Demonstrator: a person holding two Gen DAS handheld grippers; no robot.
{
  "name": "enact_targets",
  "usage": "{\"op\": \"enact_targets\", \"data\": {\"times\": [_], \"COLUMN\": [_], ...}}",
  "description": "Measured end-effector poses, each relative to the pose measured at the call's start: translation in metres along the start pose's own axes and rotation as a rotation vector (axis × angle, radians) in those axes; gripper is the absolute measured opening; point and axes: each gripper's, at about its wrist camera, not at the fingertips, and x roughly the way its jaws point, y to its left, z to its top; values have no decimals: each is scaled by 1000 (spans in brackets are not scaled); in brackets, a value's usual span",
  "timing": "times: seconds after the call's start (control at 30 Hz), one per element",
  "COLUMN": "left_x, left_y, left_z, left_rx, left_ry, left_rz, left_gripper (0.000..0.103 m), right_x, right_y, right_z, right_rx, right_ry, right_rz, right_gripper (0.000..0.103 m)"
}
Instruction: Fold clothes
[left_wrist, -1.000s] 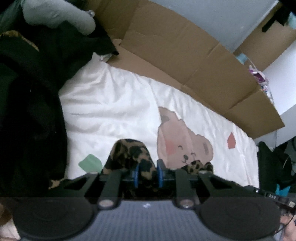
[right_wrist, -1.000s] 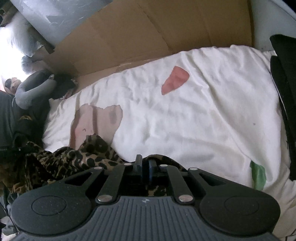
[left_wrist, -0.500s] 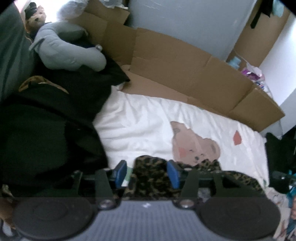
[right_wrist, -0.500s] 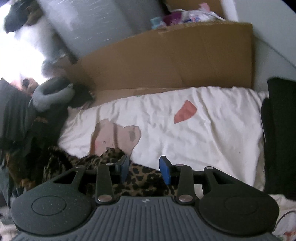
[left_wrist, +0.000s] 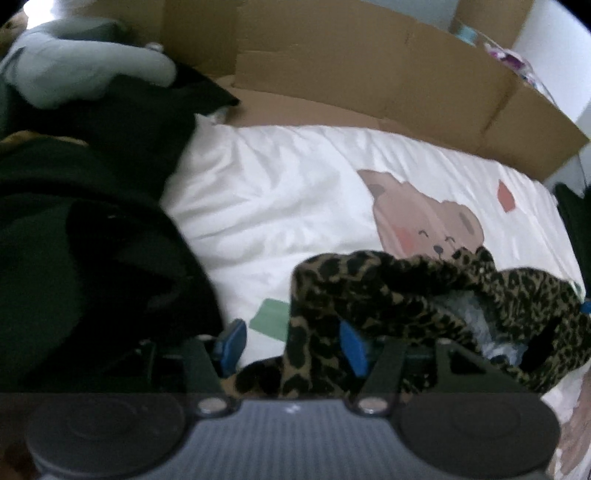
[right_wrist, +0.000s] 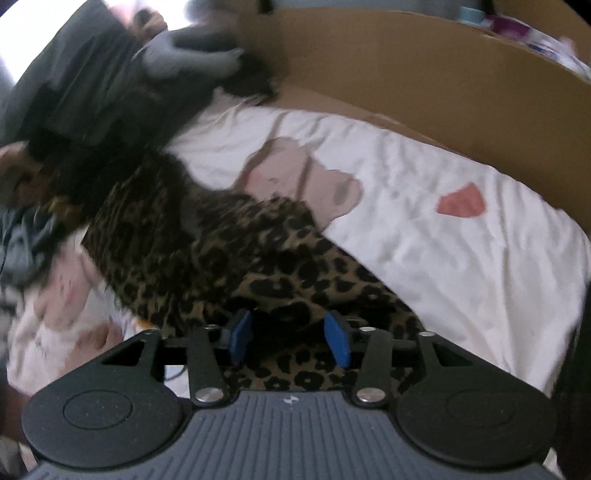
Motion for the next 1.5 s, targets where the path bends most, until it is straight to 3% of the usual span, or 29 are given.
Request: {"op": "enact_targets", "data": {"times": [0.23, 0.33, 0.5, 0.73, 0.77, 0.83, 0.9, 1.27, 1.43, 1.5], "left_x": [11, 14, 15, 34, 39, 48, 56, 66, 79, 86], "left_y": [2, 2, 2, -3, -3, -4, -5, 1, -9, -11], "left_z": [0, 2, 5, 1, 0, -4, -7, 12, 24, 28], "left_rx": [-11, -2, -1, 0, 6, 20, 36, 39, 104, 117], "left_ry": [-22, -31, -80, -102, -94, -77, -66, -89, -93, -79], "left_rz": [-45, -62, -124, -154, -156, -160, -152, -141, -152, -166], "left_gripper": [62, 62, 62, 62, 64, 67, 67, 67, 67, 61], "right_x": [20, 27, 34, 56, 59, 61, 61, 51, 59, 63], "right_y": [9, 12, 16, 20, 19, 16, 12, -30, -54, -61], "right_z": [6, 10, 14, 13, 13, 13, 15, 40, 51, 55], "right_rx": [-95, -168, -186, -183, -178, -163, -142, 28, 108, 125], "right_ry": [-16, -9, -12, 21, 24, 25, 20, -73, -93, -96], "right_rz": [-21, 10, 93, 107, 108, 105, 94, 8, -44, -61], "right_gripper": [66, 66, 66, 64, 62, 16, 4, 1, 0, 0]}}
